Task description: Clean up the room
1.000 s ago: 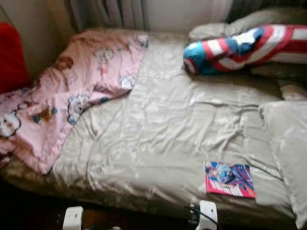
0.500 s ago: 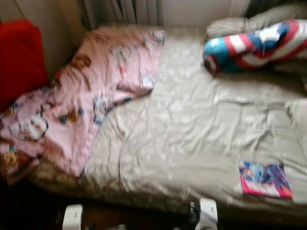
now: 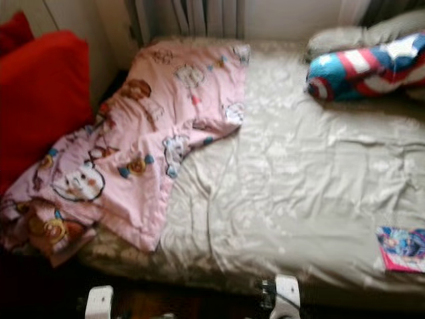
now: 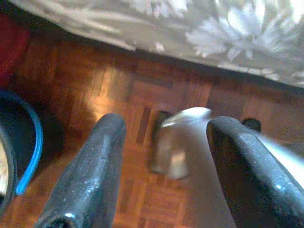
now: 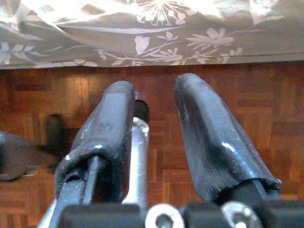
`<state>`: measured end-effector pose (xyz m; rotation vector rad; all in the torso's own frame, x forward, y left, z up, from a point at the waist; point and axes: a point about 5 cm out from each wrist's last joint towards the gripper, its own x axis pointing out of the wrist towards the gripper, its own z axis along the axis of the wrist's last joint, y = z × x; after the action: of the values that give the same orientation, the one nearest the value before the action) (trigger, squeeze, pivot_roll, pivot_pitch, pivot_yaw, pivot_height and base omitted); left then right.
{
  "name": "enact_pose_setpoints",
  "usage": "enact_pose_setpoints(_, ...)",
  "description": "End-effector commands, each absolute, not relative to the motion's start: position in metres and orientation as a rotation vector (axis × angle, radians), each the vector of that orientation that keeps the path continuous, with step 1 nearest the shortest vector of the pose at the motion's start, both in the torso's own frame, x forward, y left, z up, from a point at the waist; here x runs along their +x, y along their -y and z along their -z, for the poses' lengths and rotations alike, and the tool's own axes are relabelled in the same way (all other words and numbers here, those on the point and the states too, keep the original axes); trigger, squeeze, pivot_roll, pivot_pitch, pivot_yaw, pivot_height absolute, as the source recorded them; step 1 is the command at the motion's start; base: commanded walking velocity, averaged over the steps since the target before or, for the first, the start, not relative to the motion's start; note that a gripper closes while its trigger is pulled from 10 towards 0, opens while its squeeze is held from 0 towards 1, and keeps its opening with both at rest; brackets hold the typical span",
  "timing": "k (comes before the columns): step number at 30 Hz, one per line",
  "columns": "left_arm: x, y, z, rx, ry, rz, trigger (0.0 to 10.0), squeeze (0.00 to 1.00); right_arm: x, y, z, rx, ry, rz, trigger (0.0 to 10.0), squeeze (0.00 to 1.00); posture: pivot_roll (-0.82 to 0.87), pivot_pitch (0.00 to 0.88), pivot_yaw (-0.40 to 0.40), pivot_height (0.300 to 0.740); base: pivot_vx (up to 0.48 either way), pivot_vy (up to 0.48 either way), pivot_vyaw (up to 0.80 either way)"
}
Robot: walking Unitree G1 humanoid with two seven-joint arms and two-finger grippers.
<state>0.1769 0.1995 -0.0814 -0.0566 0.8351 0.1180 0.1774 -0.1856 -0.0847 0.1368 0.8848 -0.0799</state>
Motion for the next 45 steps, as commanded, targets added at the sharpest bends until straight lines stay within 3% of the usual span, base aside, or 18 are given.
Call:
enact_pose_setpoints(1,0.1643,-0.2063,0.0863,-0.039,-0.876,-0.131,10.0,0.00,0.1741,0.1801,0.0871,0.150,-0.900,0.074,10.0,0.00,0.07,0.174,-0.046,0.740,0.000,0.364,0.00)
enact_pose_setpoints(15,0.1649,-0.2064,0.0860,-0.035,-0.873,-0.131,10.0,0.00,0.1752,0.1799,0.0865,0.141,-0.896,0.061,10.0,0.00,0.07,0.178,-0.047,0.740,0.000,0.141,0.00)
enact_pose_setpoints(45,0.1652,-0.2063,0.0858,-0.042,-0.870,-0.129,10.0,0.00,0.1756,0.1784,0.0864,0.149,-0.895,0.042,10.0,0.00,0.07,0.154,-0.044,0.740,0.000,0.000,0.80)
